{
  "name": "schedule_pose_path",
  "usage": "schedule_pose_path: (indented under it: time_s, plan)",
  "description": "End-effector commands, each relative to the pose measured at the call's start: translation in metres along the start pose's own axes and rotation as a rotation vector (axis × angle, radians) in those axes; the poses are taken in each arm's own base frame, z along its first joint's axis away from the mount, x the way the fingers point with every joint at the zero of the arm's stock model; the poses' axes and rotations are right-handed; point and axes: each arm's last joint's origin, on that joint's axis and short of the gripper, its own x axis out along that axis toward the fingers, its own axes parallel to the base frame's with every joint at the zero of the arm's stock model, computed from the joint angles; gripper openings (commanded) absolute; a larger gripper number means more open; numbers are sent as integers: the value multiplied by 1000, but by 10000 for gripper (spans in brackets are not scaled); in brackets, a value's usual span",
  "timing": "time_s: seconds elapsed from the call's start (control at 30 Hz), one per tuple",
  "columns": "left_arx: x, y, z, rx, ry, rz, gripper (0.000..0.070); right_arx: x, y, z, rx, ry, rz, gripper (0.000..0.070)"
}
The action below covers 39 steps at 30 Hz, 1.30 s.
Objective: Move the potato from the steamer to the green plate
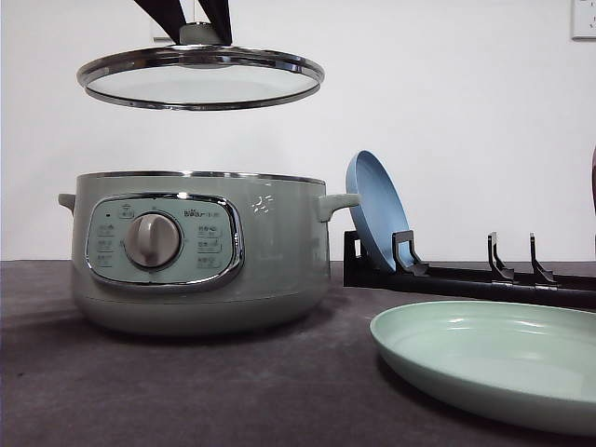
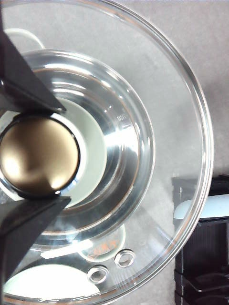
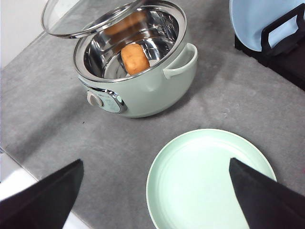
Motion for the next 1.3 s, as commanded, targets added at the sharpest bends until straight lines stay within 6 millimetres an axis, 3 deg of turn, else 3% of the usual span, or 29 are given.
schedule_pose_path:
  time_s: [0.0, 0.27, 0.63, 0.97, 1.27]
  plan:
    - [-18, -2, 6, 5, -81, -4, 0, -1, 1, 3, 3, -14, 2, 619]
    - [-20, 12, 4, -15, -75, 23, 0, -1, 1, 3, 2, -14, -2, 619]
    - [-29, 75, -7, -160, -54, 137, 0, -1, 0, 3, 1, -18, -28, 619]
    - [-45, 142, -29, -328, -40, 262, 0, -1, 0, 3, 2, -12, -29, 619]
    - [-55, 169, -42, -399, -38, 317, 0, 7, -2, 5, 17, 22, -13, 618]
